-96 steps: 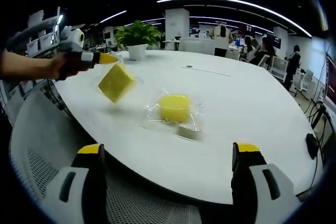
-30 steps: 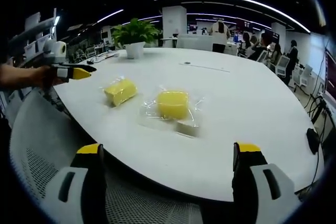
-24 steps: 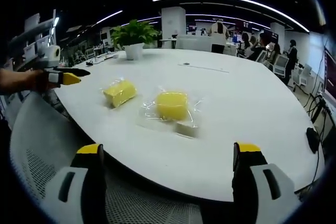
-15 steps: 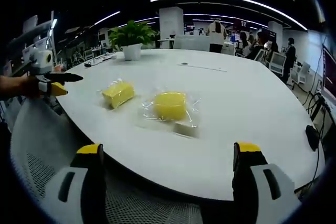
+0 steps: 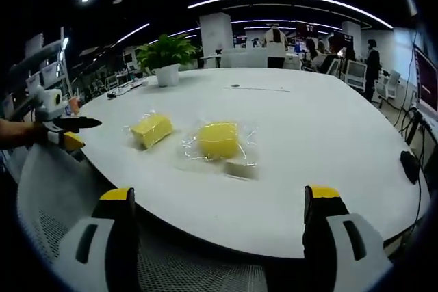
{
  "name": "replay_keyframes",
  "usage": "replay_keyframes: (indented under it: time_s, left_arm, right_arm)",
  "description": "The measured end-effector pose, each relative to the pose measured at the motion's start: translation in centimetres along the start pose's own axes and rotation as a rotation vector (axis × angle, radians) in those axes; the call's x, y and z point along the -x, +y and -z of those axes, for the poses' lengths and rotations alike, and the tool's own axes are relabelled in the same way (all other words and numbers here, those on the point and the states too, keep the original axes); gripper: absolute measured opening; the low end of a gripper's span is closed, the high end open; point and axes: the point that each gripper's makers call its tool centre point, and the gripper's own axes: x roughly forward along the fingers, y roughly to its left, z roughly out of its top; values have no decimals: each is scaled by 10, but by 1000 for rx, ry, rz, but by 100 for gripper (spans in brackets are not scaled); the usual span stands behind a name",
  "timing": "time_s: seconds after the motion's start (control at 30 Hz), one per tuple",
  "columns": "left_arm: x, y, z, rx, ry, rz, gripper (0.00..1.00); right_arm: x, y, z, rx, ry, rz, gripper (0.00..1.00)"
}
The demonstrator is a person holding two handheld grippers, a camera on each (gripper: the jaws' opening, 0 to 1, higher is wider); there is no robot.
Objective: Compare the silicone blocks by pressing each to a similar depth, holding the contact briefly, and releasing to observe deformation and rebound differences across the visible hardness samples.
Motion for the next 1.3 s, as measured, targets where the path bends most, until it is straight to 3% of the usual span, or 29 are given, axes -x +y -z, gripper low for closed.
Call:
replay_keyframes:
  time_s: [0.77,1.03,1.3]
  left_arm:
    - [-1,-5,3,2,30,31,97]
    - [-14,-6,-20,-16,38,71,90]
    - [-41,-27,-31,4,53,151,78]
  right_arm:
    - [0,0,-3,-3,-20,1,96]
    - [0,1,-5,5,-30,-2,96]
    - [0,1,-4,8,-26,-5,96]
